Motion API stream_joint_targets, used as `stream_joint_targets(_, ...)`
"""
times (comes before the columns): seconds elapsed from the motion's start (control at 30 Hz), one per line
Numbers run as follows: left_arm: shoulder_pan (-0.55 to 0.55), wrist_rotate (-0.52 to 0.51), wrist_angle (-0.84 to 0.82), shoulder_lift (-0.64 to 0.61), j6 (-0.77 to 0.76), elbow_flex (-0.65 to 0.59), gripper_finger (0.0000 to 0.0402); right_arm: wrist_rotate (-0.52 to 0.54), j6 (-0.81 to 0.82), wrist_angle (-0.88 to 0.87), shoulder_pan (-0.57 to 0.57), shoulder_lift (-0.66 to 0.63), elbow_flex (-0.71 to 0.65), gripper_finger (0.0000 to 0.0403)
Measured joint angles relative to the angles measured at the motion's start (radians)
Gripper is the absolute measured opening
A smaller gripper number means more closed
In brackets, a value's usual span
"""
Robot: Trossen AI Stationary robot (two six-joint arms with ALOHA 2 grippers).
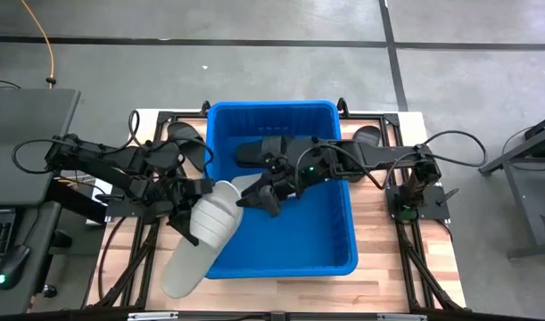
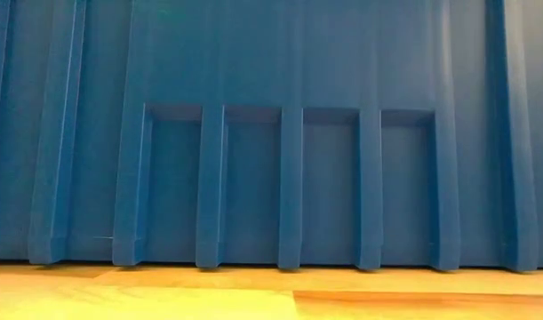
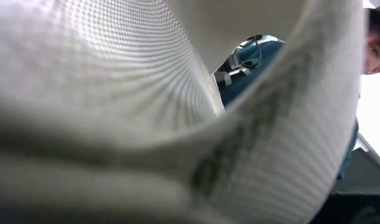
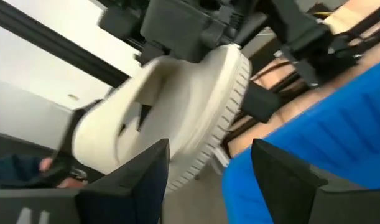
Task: Pick and place slides into bin
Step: Put the gray slide into the blue bin
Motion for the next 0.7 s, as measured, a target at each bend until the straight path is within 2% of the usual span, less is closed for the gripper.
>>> stream_joint_targets(0.13,0.001,-0.001,0.002,0.000,0.001,0.000,0.0074,-0.030,0.017,0.040,0.000,0.018,0.000,0.0205)
stream_joint_targets(0.23,0.001,-0.013,0.004,0.000,0.004,0.000,0.0074,-0.087,0.026,0.103,0.000,0.033,0.000,0.0173)
stream_joint_targets(0.33,0.000,-0.012,0.007,0.001,0.007,0.000,0.0074,-0.110,0.026,0.144,0.001,0.049,0.000,0.0114)
stream_joint_targets(0.43,0.000,-0.013,0.006,0.002,0.005,0.000,0.0074,-0.091,0.024,0.133,0.001,0.051,0.000,0.0034)
stream_joint_targets(0.47,0.000,-0.013,0.003,0.000,0.000,0.000,0.0074,-0.079,0.020,0.128,0.001,0.051,0.000,0.0020)
stream_joint_targets(0.6,0.000,-0.014,-0.001,0.002,-0.023,0.000,0.0080,-0.047,0.028,0.103,0.004,0.052,0.000,0.0014)
stream_joint_targets(0.7,0.001,-0.024,-0.006,-0.012,-0.016,0.000,0.0131,0.001,0.010,0.058,0.013,0.047,0.000,0.0008)
